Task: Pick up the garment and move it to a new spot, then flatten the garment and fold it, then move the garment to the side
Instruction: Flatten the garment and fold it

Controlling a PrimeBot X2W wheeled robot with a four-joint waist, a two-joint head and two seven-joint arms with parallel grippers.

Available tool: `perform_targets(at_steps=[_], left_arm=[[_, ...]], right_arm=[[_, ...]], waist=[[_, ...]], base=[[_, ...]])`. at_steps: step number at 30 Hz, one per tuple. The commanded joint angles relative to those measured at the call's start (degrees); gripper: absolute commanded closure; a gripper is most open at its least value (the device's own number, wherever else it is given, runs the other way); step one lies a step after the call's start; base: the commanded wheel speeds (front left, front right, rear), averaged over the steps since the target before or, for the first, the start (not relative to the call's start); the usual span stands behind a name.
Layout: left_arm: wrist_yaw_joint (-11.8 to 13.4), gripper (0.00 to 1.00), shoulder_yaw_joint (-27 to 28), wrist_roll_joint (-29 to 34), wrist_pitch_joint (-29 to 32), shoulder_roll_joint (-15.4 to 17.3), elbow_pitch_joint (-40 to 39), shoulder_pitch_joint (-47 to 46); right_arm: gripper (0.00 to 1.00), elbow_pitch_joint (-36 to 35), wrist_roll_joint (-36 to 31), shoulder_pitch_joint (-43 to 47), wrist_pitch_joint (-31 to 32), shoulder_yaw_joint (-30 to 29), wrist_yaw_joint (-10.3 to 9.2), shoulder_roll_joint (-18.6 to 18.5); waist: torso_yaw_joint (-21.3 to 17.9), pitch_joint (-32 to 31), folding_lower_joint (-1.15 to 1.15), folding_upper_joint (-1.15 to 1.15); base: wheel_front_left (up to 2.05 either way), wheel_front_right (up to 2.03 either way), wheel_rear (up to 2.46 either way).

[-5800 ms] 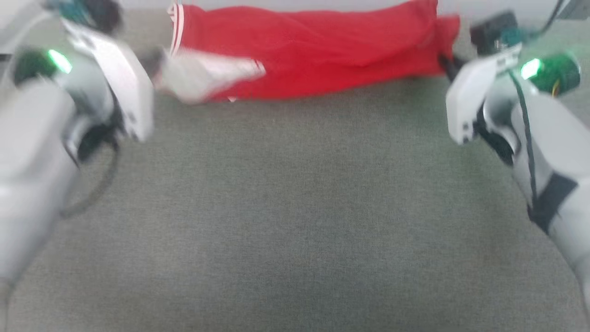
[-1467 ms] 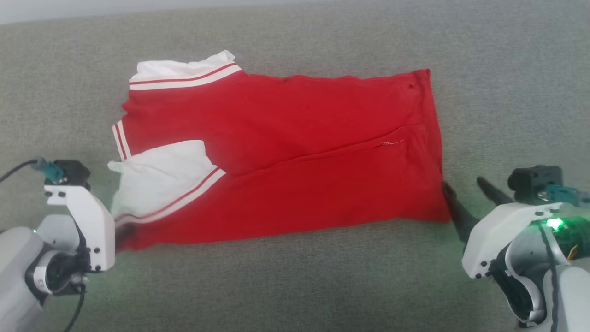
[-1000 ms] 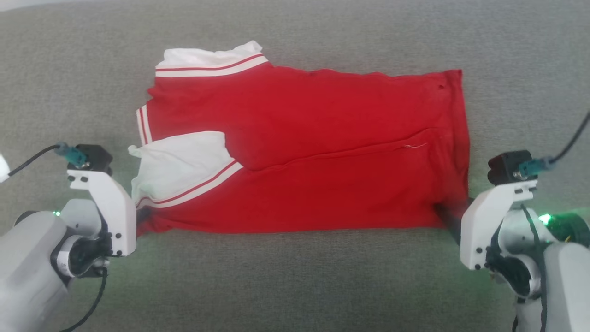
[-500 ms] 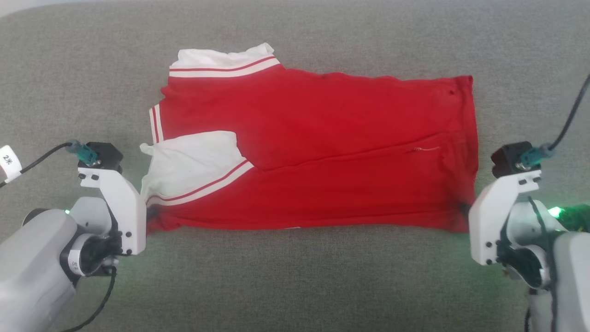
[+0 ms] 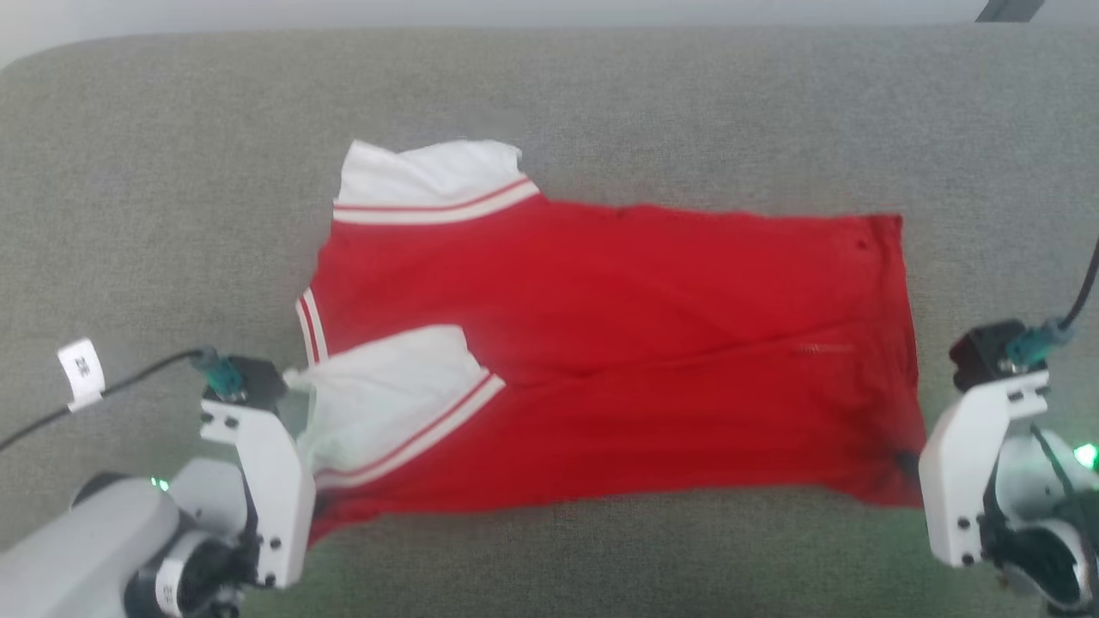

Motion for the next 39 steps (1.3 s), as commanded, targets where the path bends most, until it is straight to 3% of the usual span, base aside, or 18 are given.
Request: perform_targets(at_steps=[1, 6, 7, 9, 10, 11, 16, 21, 28, 33, 39], left_arm=[[1.2, 1.00, -0.9, 0.0, 0.7, 0.5, -1.8, 2.0], [2.7, 1.00, -1.7, -0.3, 0.2, 0.7, -3.2, 4.5], [2.7, 0.96, -1.6, -0.7, 0.2, 0.4, -2.7, 4.7], [2.7, 0.51, -1.2, -0.8, -0.7, 0.1, -1.7, 5.0], [2.7, 0.03, -1.1, -0.8, -1.0, 0.0, -1.2, 5.0], [2.7, 0.00, -1.0, -1.0, -0.9, 0.1, -0.9, 5.1], [3.4, 0.00, 0.0, -0.9, -0.8, 1.7, -1.5, 4.1], [5.2, 0.00, 1.2, 0.4, 0.7, 5.3, -6.5, 1.6], [6.7, 0.00, 3.8, 2.4, 2.8, 9.7, -12.2, -3.5], [4.7, 0.00, 5.7, 4.0, 2.5, 8.8, -9.6, -9.1], [0.1, 0.00, 7.1, 6.1, 2.5, 6.4, -1.2, -17.0]], right_arm=[[1.00, -0.9, 0.4, 1.9, 1.2, -0.5, -0.05, -0.1], [1.00, -0.5, 0.6, 4.7, 0.6, -1.0, -0.05, 1.3], [1.00, -0.1, 0.5, 4.7, 0.0, -1.0, -0.05, 1.4], [0.65, 0.8, 0.4, 4.4, -1.2, -0.5, -0.04, 1.7], [0.31, 1.2, 0.5, 4.2, -1.9, -0.3, -0.04, 1.8], [0.00, 1.6, 0.4, 4.0, -2.5, -0.3, -0.04, 1.9], [0.00, 2.4, 0.6, 3.2, -4.2, 0.3, -0.03, 1.7], [0.00, 0.9, 0.7, 2.0, -7.7, -0.7, -0.03, 1.9], [0.00, -1.8, -0.7, -2.1, -19.1, -0.6, -0.03, 3.8], [0.00, -1.7, -2.7, -6.3, -30.4, 2.1, -0.02, 5.2], [0.00, 1.2, -5.2, -10.8, -44.0, 6.0, -0.02, 7.1]], waist=[[-0.1, -0.3, 0.00, 0.00], [-0.6, -0.7, 0.00, 0.00], [-0.7, -0.7, 0.00, 0.00], [-1.0, -0.9, 0.00, 0.00], [-1.1, -1.0, 0.00, 0.00], [-1.1, -1.1, 0.00, 0.00], [-1.4, -2.0, 0.00, 0.00], [-1.8, -2.9, 0.00, 0.00], [-4.0, -2.1, 0.00, 0.00], [-7.2, -0.5, 0.00, 0.00], [-11.9, 2.1, 0.00, 0.00]], base=[[0.00, 0.00, 0.00], [0.00, 0.00, 0.00], [0.00, 0.00, 0.00], [0.00, 0.00, 0.00], [0.00, 0.00, 0.00], [0.00, 0.00, 0.00], [0.00, 0.00, 0.00], [0.00, 0.00, 0.00], [0.00, 0.00, 0.00], [0.00, 0.00, 0.00], [0.00, 0.00, 0.00]])
